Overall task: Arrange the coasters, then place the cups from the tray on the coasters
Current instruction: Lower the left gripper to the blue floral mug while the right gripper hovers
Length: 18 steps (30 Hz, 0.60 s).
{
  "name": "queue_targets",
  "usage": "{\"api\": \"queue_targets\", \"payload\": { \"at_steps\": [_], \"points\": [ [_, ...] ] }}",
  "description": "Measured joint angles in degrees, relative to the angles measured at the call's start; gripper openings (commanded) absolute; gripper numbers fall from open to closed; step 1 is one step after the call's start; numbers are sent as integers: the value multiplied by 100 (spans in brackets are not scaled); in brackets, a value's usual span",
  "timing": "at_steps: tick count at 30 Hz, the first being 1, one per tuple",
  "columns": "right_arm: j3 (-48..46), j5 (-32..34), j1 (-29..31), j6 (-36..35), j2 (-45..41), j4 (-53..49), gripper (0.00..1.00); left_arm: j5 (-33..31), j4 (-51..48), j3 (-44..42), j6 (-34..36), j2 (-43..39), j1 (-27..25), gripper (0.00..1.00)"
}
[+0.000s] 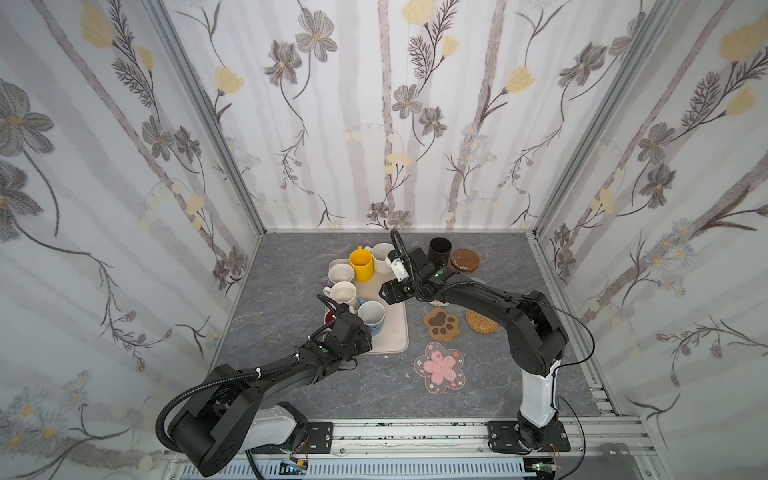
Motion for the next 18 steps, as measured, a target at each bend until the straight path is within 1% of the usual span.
{"api": "queue_targets", "payload": {
  "at_steps": [6,18],
  "points": [
    [-203,105,-162,2,-203,4,80,20,308,339,44,686,0,24],
    [-710,151,-396,0,-802,48,80,-9,446,1163,372,1606,-9,24]
  ]
}}
